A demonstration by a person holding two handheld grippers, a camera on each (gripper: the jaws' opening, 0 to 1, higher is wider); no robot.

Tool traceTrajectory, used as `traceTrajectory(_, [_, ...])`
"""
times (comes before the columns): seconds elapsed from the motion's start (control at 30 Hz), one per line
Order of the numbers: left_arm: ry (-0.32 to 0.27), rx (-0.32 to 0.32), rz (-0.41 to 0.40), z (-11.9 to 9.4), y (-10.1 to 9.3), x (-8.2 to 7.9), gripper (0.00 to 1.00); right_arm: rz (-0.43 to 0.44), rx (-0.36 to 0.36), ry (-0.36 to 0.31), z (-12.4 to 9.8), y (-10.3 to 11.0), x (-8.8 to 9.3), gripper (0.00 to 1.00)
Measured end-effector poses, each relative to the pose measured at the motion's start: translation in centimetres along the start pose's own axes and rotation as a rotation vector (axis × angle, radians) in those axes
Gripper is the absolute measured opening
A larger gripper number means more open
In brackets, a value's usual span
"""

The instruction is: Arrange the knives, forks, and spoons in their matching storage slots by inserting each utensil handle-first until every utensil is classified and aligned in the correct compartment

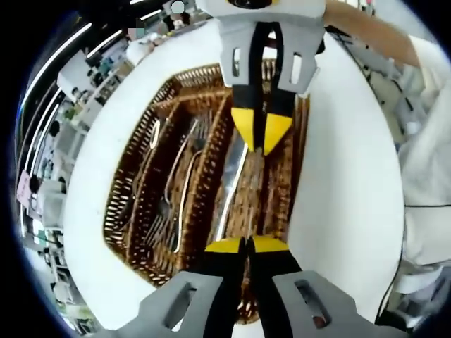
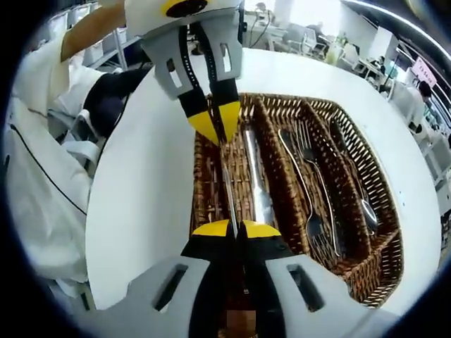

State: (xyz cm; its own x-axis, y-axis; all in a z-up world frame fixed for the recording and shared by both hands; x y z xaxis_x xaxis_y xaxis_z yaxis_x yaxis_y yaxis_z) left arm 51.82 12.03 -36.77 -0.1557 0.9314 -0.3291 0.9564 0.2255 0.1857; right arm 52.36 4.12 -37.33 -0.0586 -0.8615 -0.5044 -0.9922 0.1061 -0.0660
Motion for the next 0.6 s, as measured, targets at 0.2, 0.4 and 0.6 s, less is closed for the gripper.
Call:
traceTrajectory(0.2, [0.018,0.037,-0.024,0.8,0.4,0.0,0.02,0.029,-0.017,0.009,0.3,-0.1,0.4,0.04])
traceTrajectory(0.4, [0.027,0.062,-0.021,1.2,0.3,-0.3,0.02,0.080,-0.054,0.023,0.6,-0.2,1.0,0.04])
traceTrajectory(0.6, [0.055,0.119,-0.057,2.1,0.6,-0.1,0.02,0.125,-0.096,0.047,1.5,-0.3,1.6,0.05])
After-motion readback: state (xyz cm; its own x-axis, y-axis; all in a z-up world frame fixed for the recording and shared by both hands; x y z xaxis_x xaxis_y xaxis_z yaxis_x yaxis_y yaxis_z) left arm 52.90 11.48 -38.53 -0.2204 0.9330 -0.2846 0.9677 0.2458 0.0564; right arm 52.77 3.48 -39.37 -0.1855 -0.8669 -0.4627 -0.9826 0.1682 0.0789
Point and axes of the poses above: the point that each gripper's makers call its tool centre point, and the gripper's own axes: z roughly forward along the fingers, y roughly to its left, x roughly out of its underside, the point moved 1 cm from there along -z, roughly backward along the fingers, and after that the axes turned 4 degrees about y, right-handed, at the moved point
